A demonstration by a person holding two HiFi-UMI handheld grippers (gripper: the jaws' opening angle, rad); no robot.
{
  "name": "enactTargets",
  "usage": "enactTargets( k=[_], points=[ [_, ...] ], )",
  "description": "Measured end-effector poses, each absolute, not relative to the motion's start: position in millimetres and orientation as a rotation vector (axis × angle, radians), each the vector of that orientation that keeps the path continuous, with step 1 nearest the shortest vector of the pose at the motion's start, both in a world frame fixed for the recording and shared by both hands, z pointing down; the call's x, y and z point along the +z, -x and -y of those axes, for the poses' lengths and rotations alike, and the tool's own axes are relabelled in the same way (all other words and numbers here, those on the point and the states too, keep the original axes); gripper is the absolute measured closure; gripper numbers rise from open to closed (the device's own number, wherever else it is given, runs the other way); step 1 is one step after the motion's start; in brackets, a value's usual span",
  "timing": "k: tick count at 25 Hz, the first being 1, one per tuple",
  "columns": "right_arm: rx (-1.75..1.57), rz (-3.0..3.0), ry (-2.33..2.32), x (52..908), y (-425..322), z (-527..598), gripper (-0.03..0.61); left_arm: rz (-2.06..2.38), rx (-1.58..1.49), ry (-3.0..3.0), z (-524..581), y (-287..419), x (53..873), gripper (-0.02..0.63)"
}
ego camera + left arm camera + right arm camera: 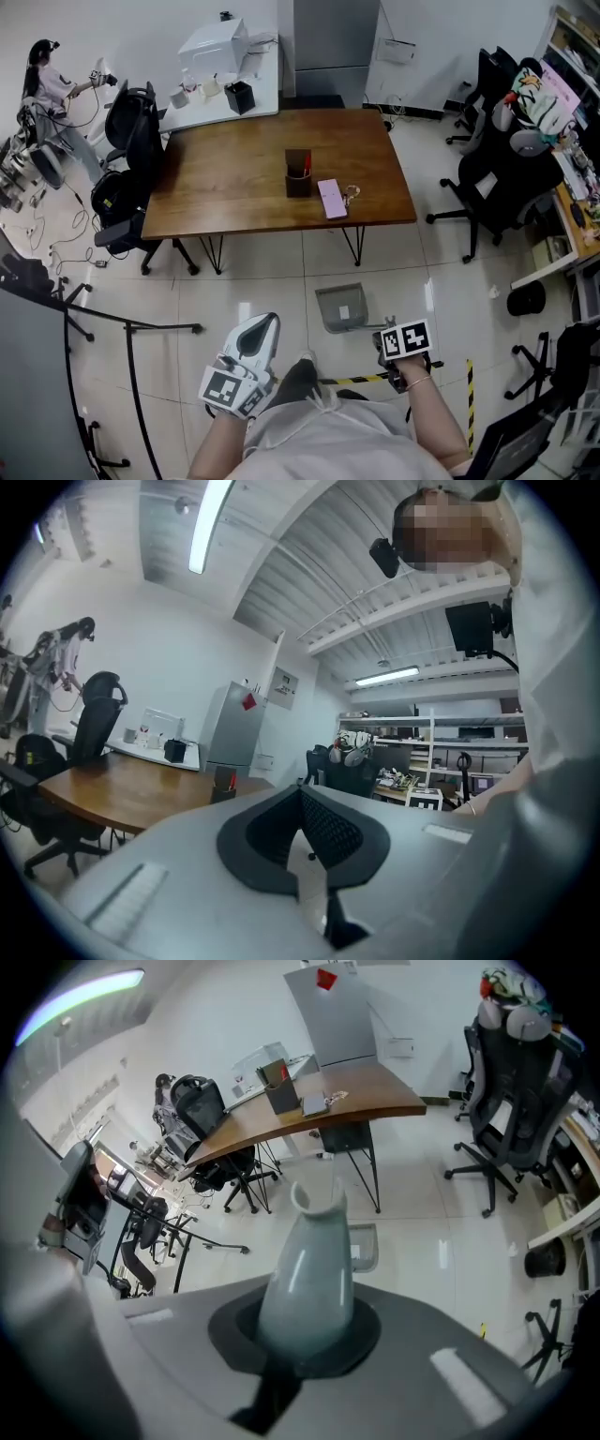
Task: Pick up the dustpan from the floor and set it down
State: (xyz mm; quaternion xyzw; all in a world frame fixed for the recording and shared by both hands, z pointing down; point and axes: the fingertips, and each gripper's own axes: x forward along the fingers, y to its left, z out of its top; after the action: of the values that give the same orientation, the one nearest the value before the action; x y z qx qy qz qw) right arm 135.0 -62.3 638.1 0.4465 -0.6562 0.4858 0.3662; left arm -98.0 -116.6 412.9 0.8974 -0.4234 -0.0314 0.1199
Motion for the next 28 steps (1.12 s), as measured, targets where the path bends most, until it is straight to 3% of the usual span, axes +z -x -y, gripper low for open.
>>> enactTargets(
  k=[9, 19, 28],
  points=[
    [1.295, 1.614, -1.184, 672, -133, 136, 0.575, 1.217, -0.063, -2.594, 200, 115, 425, 0.6],
    [1.352, 1.559, -1.156, 775, -150, 206, 0.575, 1.297, 0.049, -2.546, 248, 114, 486, 0.6],
    [1.311, 1.561, -1.183, 819, -154, 212, 0.572, 1.32, 0.073, -2.494, 261, 107, 535, 0.6]
  ],
)
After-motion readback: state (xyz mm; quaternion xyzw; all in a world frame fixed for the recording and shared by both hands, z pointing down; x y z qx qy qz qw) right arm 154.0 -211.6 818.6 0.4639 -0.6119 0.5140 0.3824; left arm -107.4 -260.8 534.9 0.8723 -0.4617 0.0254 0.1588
